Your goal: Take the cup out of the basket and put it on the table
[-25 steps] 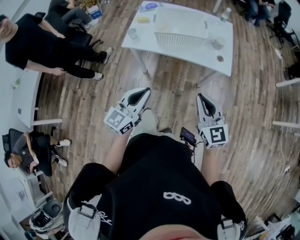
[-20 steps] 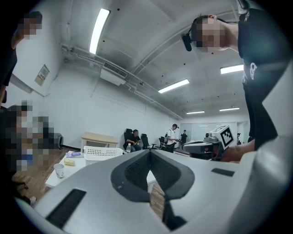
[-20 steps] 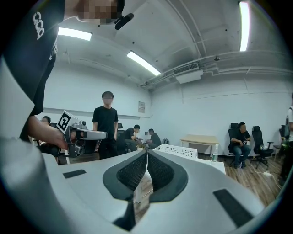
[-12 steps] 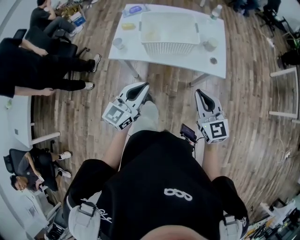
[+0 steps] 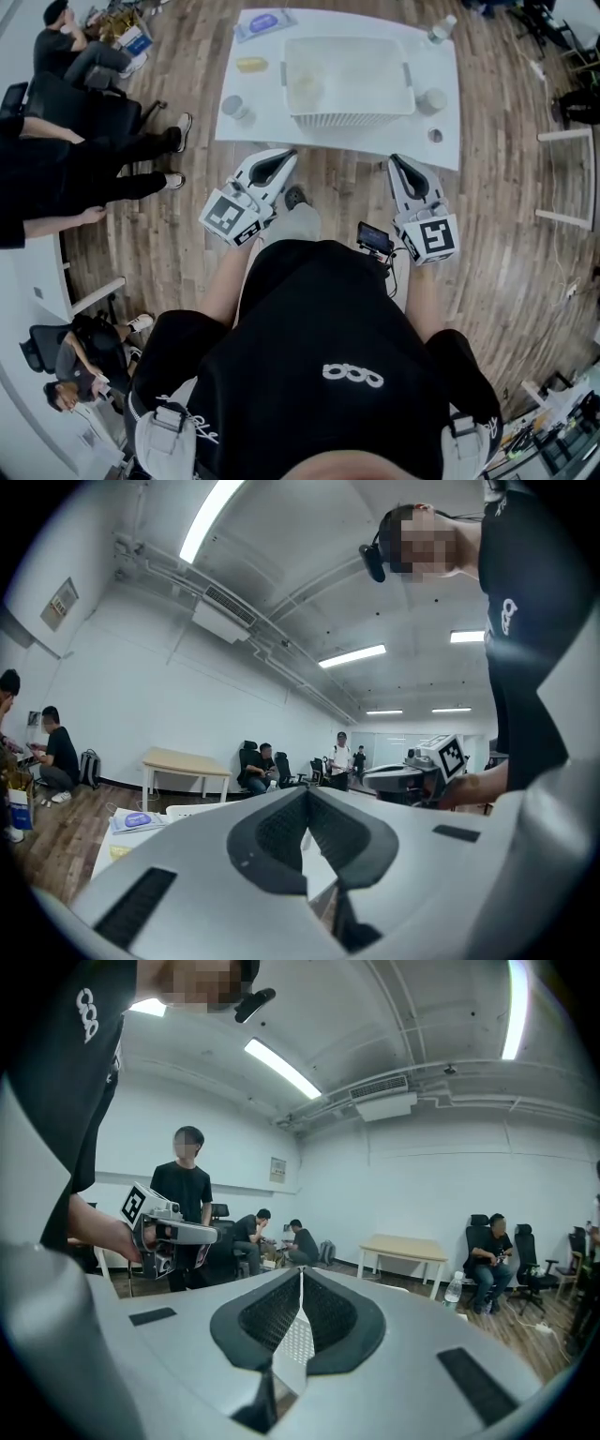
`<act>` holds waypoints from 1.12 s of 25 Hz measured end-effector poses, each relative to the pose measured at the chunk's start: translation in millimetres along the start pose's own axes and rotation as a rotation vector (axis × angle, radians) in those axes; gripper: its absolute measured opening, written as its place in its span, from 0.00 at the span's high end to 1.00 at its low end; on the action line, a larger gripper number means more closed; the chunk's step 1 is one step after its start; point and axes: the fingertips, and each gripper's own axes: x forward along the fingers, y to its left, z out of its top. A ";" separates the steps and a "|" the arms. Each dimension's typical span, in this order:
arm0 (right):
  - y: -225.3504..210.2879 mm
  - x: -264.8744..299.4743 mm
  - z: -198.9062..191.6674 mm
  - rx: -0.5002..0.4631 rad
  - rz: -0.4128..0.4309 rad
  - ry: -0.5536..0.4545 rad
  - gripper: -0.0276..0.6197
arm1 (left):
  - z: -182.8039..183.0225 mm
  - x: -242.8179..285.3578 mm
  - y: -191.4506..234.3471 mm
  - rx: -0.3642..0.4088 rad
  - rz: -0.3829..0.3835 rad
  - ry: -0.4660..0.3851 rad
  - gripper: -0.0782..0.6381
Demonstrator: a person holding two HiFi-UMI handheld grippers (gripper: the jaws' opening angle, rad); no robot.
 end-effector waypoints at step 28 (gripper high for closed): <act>-127.4 125.8 8.8 -0.133 0.268 0.005 0.92 | 3.7 119.0 69.7 -0.022 0.236 0.005 0.88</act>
